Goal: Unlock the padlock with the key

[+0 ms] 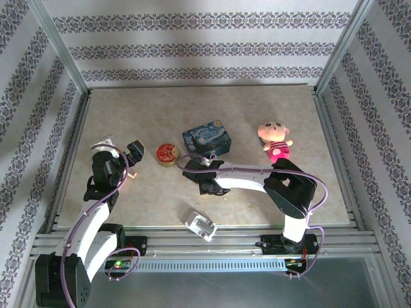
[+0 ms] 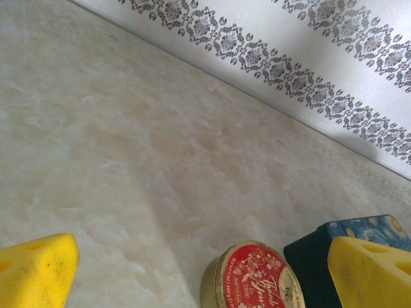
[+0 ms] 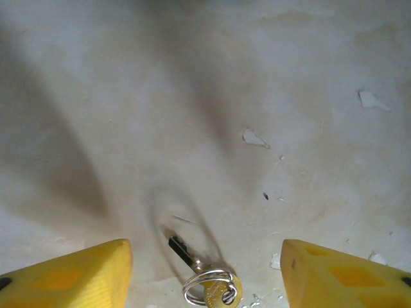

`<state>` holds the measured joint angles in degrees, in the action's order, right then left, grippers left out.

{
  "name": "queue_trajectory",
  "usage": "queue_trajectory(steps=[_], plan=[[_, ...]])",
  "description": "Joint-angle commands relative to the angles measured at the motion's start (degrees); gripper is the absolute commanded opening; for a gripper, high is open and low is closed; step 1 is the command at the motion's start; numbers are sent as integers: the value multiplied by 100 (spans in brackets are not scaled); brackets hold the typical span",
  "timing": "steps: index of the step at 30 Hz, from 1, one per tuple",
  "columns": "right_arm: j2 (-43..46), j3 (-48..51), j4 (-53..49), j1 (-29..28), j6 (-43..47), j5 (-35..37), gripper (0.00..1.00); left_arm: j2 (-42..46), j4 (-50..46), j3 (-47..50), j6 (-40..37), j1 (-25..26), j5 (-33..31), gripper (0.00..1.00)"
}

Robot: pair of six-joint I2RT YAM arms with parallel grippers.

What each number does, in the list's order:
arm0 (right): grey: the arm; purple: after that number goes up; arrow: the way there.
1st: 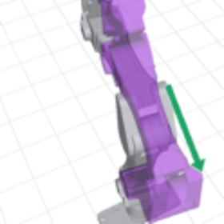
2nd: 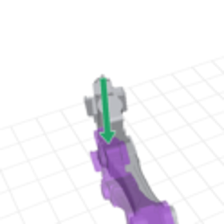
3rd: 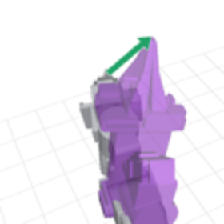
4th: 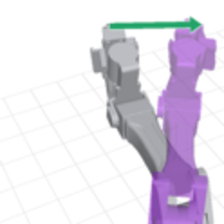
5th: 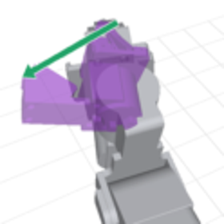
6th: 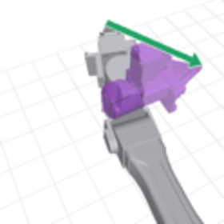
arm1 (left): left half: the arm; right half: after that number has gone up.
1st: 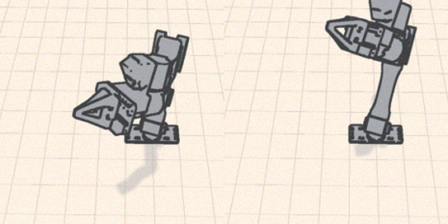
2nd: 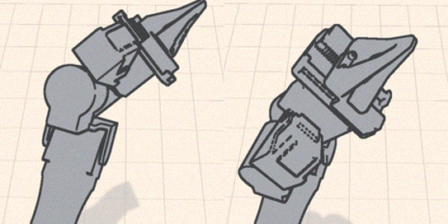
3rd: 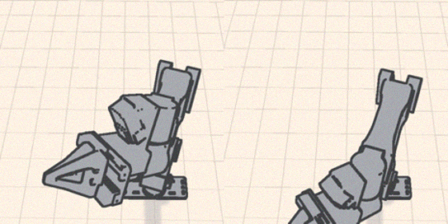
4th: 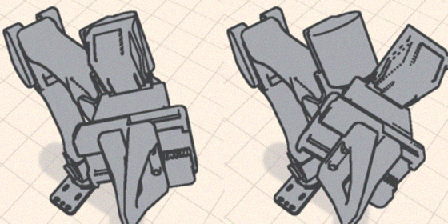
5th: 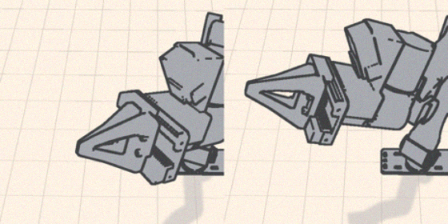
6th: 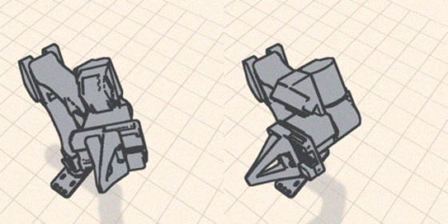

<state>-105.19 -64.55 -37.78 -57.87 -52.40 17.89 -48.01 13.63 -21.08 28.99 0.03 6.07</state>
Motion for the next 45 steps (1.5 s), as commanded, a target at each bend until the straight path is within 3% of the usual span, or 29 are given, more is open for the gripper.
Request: queue_trajectory(steps=[1,20,29,45], plan=[[127,259,-55,30,-190,-49,58,-41,313,-38,68,41,131,99],[1106,950,-662,30,-620,246,49,-8,461,34,34,44,204,99],[1764,1171,119,21,-992,-268,49,36,387,24,7,45,237,99],[540,468,-75,39,-863,-194,38,-8,435,113,9,41,289,99]])
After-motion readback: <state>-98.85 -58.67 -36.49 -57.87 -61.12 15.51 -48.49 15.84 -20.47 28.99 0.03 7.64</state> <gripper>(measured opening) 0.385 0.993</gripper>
